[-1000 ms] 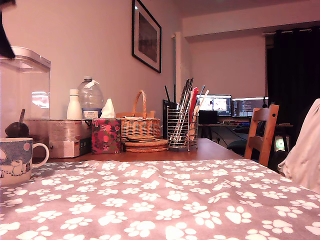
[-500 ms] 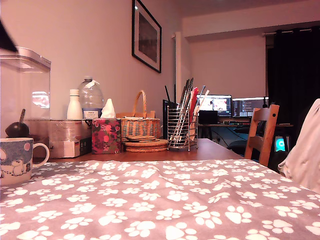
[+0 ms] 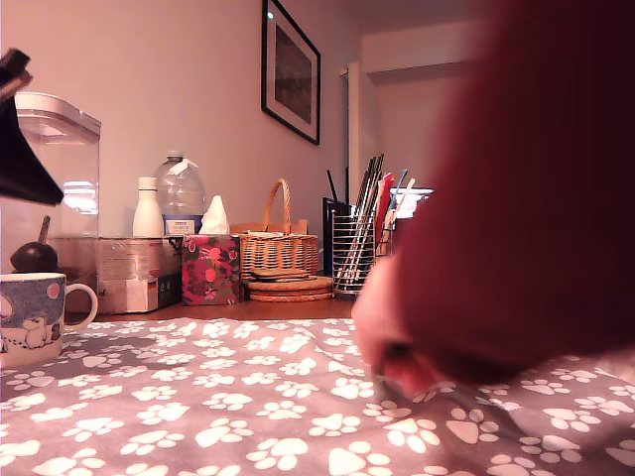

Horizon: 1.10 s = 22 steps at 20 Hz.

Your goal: Pick up the coffee capsules on the table and drop them inside the coffee cup

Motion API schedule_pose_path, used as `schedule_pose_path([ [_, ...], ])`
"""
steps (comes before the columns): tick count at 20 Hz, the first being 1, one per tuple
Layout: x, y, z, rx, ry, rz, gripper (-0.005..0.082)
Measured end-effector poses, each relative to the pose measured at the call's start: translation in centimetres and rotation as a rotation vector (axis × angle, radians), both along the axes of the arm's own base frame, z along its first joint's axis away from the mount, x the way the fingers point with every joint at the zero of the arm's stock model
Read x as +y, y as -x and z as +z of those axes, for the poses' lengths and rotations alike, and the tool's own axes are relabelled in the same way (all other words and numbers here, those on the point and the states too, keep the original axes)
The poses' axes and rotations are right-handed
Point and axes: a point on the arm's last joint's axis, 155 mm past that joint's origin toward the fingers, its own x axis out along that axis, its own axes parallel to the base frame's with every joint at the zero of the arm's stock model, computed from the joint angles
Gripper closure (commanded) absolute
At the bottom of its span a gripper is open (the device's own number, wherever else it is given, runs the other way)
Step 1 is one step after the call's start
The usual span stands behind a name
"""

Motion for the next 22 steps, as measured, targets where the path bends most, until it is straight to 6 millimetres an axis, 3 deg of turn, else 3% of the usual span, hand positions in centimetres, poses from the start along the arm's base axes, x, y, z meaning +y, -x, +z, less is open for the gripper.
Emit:
schedule_pose_path([
  [12, -0.3, -0.2, 0.5, -0.025, 0.000, -0.004, 0.0790],
  [22, -2.9, -1.3, 4.2, -0.205, 0.012, -0.060, 0.0791],
])
